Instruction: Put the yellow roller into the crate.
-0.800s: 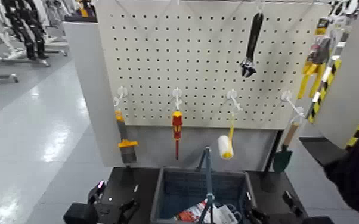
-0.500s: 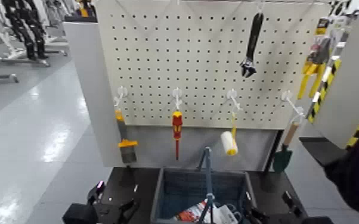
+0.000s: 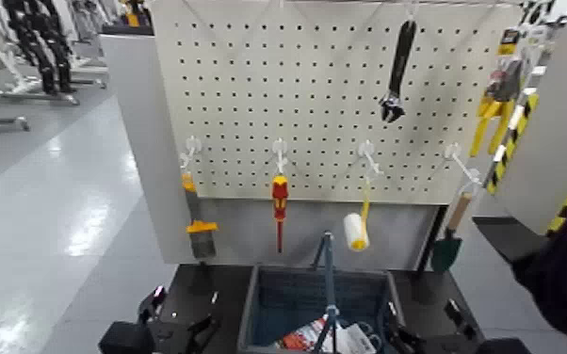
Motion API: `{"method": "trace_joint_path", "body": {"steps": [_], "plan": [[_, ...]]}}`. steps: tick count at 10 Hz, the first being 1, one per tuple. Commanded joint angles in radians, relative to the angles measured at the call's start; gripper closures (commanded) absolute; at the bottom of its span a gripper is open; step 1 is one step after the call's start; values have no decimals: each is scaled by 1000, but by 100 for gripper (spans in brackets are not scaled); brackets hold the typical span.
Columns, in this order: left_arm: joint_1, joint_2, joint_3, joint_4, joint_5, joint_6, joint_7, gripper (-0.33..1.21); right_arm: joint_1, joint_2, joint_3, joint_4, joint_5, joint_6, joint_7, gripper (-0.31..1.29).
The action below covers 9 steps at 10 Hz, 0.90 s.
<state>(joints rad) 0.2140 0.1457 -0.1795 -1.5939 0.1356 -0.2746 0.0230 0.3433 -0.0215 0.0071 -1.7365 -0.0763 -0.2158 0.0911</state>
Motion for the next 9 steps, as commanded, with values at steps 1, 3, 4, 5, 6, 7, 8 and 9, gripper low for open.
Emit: {"method": "trace_joint_path", "body": {"steps": [1, 3, 4, 5, 6, 7, 8, 9], "plan": [[-1, 0, 0, 0, 2, 0, -2, 22, -44, -3, -35, 6, -3, 44, 64, 13], [-1, 0, -2, 2, 4, 0, -2, 22, -102, -8, -61, 35, -5, 85, 142, 13], [-2, 0, -2, 3, 4, 0, -2, 22, -135, -14, -75, 51, -7, 99, 185, 13], [-2, 0, -2, 3, 4, 0, -2, 22, -156, -23, -78, 54, -7, 121, 207, 13], [-2, -2, -2, 3, 6, 0, -2, 22, -182, -32, -79, 63, -8, 145, 236, 13], [-2, -2, -2, 3, 6, 0, -2, 22, -221, -43, -78, 84, -11, 156, 268, 13], [-2, -2, -2, 5, 6, 0, -2, 22, -248, -54, -75, 98, -13, 173, 283, 13], [-4, -2, -3, 5, 7, 0, -2, 22, -274, -61, -78, 114, -13, 182, 297, 12]]}}
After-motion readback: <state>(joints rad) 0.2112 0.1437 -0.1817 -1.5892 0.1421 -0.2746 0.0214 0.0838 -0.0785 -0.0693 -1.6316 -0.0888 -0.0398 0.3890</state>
